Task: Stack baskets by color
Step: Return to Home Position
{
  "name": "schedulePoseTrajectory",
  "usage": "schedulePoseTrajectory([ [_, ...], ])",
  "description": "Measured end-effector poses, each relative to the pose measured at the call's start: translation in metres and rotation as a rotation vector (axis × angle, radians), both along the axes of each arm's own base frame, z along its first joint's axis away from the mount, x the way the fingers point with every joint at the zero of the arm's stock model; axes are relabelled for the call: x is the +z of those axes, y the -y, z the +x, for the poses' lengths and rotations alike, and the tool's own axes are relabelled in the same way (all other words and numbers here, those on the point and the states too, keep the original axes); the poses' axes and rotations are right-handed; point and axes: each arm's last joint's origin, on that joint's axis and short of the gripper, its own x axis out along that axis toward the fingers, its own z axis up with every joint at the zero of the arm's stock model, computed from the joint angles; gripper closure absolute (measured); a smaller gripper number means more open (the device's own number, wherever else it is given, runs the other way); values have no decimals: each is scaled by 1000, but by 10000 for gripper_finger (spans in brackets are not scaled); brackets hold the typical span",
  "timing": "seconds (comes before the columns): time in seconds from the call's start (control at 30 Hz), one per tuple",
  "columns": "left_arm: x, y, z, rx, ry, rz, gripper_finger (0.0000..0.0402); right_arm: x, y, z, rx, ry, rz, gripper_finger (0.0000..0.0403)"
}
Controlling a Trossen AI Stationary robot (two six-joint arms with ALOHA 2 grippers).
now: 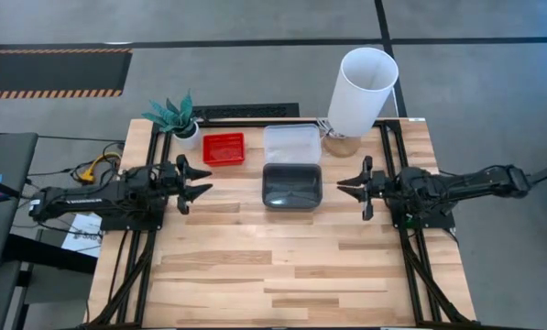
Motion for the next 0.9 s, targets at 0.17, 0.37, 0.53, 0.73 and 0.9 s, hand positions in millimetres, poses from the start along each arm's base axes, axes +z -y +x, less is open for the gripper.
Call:
schedulePoseTrajectory([
  [0.17,-6,-1,-3,45,35,1,212,-19,1,-8,-29,-8,16,373],
  [0.37,-25,-1,-4,54,29,-9,212,-37,3,-15,-56,-20,40,392],
  [0.53,-26,0,-9,40,34,-13,212,-47,5,-26,-131,-101,79,387],
  [0.73,-30,0,-15,69,8,-12,212,-48,6,-41,-130,-81,91,399],
  [0.9,-31,1,-15,46,-2,-12,212,-50,6,-42,-128,-122,89,394],
])
